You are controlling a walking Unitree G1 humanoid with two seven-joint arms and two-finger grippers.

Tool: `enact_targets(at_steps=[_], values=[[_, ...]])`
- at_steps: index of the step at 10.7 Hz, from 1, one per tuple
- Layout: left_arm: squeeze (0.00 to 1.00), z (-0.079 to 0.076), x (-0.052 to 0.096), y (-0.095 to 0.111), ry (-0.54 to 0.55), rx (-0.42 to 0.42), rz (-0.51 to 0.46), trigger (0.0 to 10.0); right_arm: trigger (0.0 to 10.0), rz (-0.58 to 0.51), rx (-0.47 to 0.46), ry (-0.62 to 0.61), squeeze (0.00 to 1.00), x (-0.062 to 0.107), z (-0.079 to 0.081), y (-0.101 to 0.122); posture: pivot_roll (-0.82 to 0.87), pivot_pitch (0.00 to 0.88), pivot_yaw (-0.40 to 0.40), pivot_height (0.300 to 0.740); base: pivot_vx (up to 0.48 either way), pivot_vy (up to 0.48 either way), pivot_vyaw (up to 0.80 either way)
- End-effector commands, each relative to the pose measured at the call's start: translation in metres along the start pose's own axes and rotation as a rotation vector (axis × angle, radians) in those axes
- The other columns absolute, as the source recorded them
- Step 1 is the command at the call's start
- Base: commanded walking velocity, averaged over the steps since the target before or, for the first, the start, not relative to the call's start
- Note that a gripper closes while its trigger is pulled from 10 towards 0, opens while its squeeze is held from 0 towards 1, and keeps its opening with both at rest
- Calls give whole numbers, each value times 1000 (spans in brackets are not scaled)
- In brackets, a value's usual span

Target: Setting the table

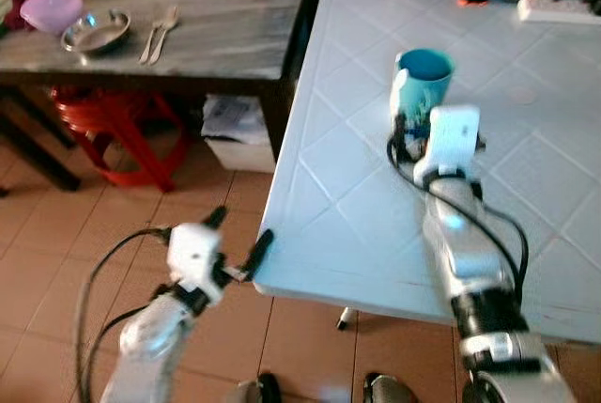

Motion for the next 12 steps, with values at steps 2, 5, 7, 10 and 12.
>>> enact_targets(at_steps=[2, 5, 7, 10, 12], values=[[0, 5, 8, 10, 13, 15, -31, 10000, 10000, -9, -9, 19, 0, -6, 5, 3, -17, 265, 97, 740, 0, 0, 0], [0, -18, -5, 42, -80, 101, -143, 10000, 9176, -44, -8, 15, 0, -14, 5, 13, -25, 252, 86, 740, 0, 0, 0], [0, -37, -9, 53, -197, 159, -173, 10000, 0, -54, -7, 4, 0, -16, 2, 15, -38, 244, 84, 740, 0, 0, 0], [0, -40, -12, 56, -220, 167, -173, 10000, 0, -52, 3, -31, 0, -17, -7, 13, -53, 235, 88, 740, 0, 0, 0], [0, -43, -13, 59, -231, 174, -178, 10000, 0, -49, -1, -41, 0, -17, -10, 11, -55, 228, 92, 740, 0, 0, 0]])
Point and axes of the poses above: a point about 5 cm out from each wrist's last joint towards the gripper, its own x axis pointing back from the gripper into the wrist, its own y axis along the axis of the wrist's last joint, z = x × y, the point moved 6 cm from there along -x, pointing out of the wrist towards the gripper, and after that the axes turned 3 degrees about -x, right-handed, at the moved point
